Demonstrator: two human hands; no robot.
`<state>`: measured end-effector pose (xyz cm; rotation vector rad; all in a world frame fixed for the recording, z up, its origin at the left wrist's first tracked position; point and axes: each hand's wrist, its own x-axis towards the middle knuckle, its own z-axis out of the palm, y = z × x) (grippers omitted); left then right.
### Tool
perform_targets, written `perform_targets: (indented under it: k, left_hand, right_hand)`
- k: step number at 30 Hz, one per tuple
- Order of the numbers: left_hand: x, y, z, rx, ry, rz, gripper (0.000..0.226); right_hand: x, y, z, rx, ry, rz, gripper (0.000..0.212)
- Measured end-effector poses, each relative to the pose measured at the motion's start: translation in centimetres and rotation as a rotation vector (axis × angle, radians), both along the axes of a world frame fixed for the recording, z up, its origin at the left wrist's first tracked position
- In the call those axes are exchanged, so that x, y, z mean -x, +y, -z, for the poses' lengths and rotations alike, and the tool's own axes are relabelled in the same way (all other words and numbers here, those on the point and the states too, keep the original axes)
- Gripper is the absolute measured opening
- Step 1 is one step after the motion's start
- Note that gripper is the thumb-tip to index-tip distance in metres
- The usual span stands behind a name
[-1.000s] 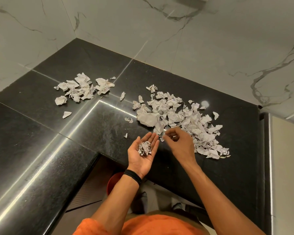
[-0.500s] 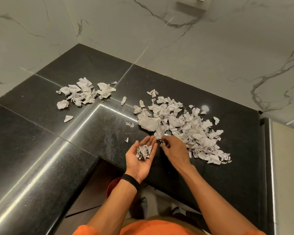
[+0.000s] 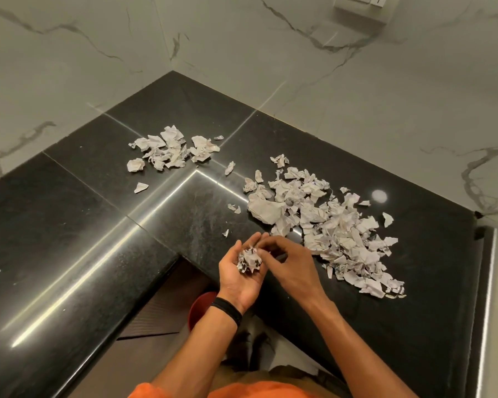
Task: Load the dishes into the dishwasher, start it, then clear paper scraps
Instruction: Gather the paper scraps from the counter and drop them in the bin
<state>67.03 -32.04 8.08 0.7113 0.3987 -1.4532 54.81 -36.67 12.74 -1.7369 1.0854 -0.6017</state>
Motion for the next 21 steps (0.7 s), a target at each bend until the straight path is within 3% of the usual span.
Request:
perform_targets:
  k: [9,13,17,21]
  left_hand:
    - [-2.1,1.5,-1.4,0.053,0.02,-0.149,0.042]
    - [-4.3,2.4,-1.7,0.063,-0.001,-0.226,0.042]
    - [-7.3,3.4,-1.9,0.054,-0.016,-0.282,0.042]
    - [-10.5,3.5,-1.7,0.051,-0.015,-0.284,0.041]
  right_hand:
    - [-1.3,-2.2,0.6,0.076,-0.056,-0.013,0.01]
    - [-4.8,-3.9,2.4,0.106,0.061,-0.148,0.018]
    - [-9.5,-4.6,5.0,0.27,0.239,-0.299,0.031]
    - [-11.8,-4.8,6.9,0.43,0.405,-0.361,0.021]
